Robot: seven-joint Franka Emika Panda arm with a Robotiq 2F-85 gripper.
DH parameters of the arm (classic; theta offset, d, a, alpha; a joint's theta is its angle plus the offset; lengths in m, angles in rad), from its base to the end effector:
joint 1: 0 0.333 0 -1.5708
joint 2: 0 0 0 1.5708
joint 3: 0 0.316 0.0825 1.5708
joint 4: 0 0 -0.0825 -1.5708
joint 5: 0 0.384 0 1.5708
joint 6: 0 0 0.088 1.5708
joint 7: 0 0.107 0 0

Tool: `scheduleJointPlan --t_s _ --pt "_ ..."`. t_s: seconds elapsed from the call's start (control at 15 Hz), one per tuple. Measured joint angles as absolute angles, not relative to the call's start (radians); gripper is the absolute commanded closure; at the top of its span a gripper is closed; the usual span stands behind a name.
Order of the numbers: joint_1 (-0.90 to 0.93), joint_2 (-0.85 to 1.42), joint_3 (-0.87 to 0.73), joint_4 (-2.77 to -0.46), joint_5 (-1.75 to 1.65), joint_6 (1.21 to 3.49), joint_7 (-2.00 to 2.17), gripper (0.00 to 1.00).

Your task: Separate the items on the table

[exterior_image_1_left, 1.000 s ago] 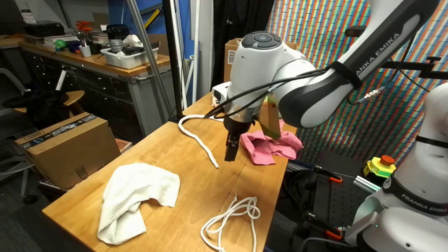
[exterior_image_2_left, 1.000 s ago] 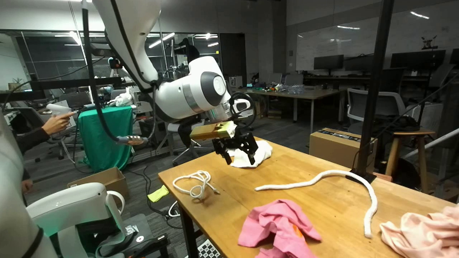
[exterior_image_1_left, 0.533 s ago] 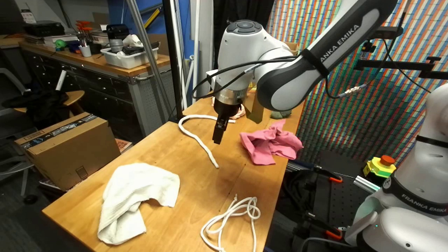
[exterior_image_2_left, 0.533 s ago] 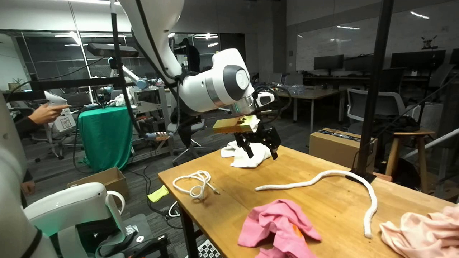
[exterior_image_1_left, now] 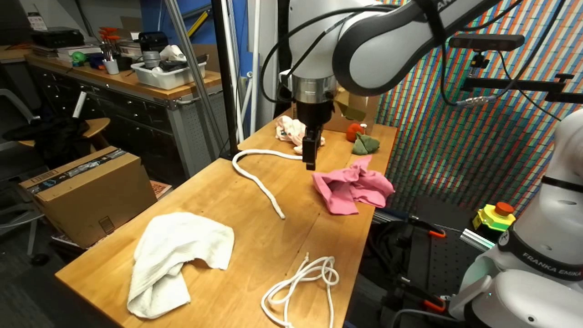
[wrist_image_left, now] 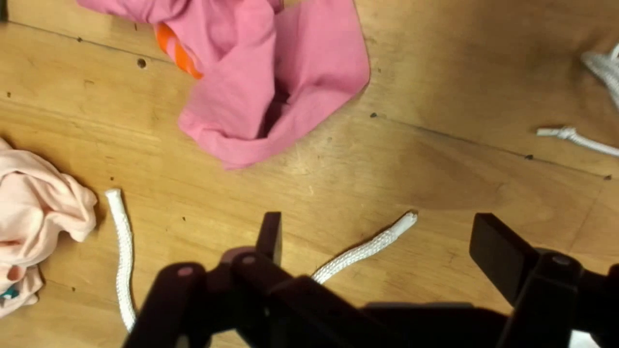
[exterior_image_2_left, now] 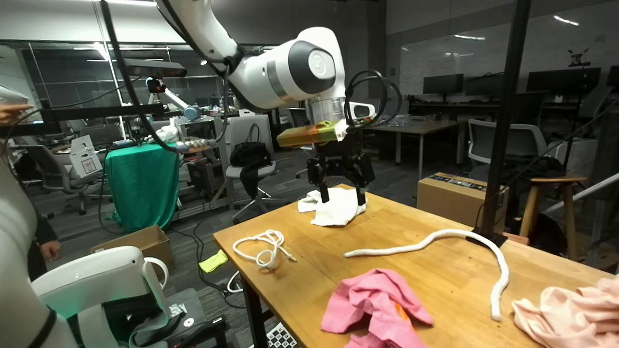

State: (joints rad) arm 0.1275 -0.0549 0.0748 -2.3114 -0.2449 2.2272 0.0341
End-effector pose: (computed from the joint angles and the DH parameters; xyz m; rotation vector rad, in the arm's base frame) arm 0.4912 0.0931 0.3649 2.9060 0.4702 -0.0093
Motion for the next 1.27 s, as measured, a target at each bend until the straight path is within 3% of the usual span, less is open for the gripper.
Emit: scheduleJointPlan --t_s 0.4,0.93,1.27 --pt "0.117 -0.346 0.044 -2.437 -0.163 2.088 -0.132 0.0" --pt "0.11 -0.789 -0.116 -2.766 -0.148 2.251 -0.331 0.0" --pt "0.109 -0.879 -0.172 -2.769 -0.146 2.246 -0.375 0.0"
